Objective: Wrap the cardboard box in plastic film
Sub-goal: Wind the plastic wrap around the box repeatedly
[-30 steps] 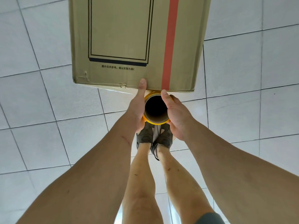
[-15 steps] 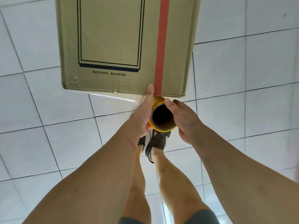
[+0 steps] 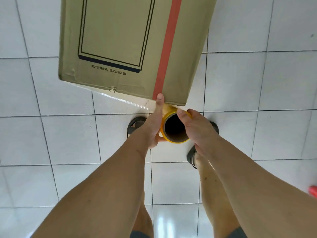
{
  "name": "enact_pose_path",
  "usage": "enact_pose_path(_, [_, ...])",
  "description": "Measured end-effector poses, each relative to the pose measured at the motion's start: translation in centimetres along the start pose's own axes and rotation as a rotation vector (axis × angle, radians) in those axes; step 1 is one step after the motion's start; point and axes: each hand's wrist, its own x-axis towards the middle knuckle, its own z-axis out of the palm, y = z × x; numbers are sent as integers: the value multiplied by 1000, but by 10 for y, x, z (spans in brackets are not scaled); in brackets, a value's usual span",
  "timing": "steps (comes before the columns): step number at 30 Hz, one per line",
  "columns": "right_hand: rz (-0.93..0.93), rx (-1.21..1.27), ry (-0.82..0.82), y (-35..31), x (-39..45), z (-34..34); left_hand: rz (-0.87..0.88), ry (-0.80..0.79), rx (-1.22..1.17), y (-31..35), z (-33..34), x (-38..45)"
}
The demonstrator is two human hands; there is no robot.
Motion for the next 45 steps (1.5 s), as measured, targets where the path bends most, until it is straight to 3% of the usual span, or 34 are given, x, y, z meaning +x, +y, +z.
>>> enact_pose_path(5, [32,2,-124,-3,9,-21,79,210,-65,-15,26,21])
enact_pose_path(12, [-46,-255,-120,1,8,-48,-21,94,-165,-14,56,3])
enact_pose_path(18, [-70,-256,-68,-14,19,-62,68,227,-292,-15,79,27])
enact_pose_path(27, [-91,-367,3,-26,21,-79,31,126,-533,-4,104,23])
enact_pose_path(29, [-111,-419,15,-38,27,-84,59,168,-587,4,111,18])
enact_pose_path(34, [-50,-427,-52,-46,30,-88,125,263,-657,-11,119,47])
enact_pose_path(40, [-103,-647,-152,-75,30,-101,96,69,-814,-17,132,57])
enact_pose_path(45, [-188,-824,-247,-101,41,-110,107,243,-931,-2,155,71])
